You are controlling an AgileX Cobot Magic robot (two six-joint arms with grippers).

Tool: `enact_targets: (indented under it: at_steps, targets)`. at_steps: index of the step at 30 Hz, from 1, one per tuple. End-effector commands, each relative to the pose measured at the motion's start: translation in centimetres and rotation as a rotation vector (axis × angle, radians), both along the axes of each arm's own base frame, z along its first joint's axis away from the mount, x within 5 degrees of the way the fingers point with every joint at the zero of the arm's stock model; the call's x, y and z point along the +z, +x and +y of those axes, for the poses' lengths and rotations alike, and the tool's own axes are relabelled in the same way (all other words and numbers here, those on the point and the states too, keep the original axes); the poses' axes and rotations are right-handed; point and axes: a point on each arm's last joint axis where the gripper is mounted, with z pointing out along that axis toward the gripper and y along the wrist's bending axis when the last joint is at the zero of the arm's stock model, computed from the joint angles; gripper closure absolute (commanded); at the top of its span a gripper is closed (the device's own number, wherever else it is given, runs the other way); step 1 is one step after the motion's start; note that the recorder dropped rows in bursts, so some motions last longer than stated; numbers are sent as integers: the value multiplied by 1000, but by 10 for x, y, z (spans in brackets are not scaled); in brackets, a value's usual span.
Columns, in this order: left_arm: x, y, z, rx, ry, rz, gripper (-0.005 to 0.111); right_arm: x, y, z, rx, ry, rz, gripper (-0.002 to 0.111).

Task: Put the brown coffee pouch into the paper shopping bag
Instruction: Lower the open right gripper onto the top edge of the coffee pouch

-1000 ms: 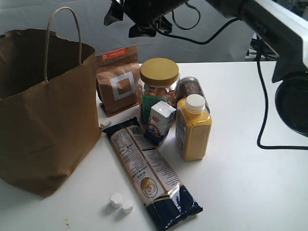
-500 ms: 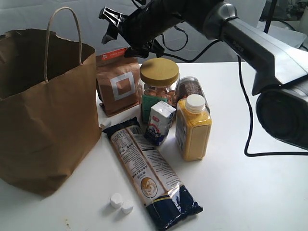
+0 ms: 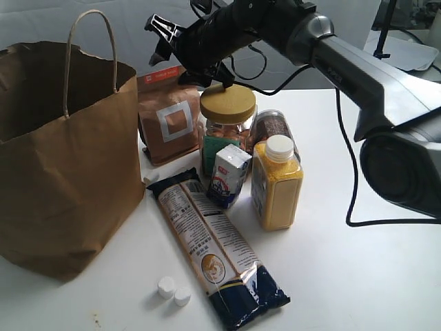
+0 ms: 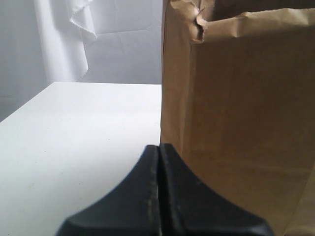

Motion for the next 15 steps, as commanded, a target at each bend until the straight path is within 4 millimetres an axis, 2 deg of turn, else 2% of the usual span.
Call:
enact_targets:
  at_steps: [1,5,10,15]
  targets:
    - [-1,0,0,4,2,0,107,-7,1,1,-33,2,46,52]
    - [-1,0,0,4,2,0,107,-9,-2,0,-25,-18,76,62]
    - [-1,0,0,4,2,0,107,-11,-5,-1,-7,-42,103,66]
    - [-1,0,0,4,2,0,107,-4,-8,-3,16,-57,106,76]
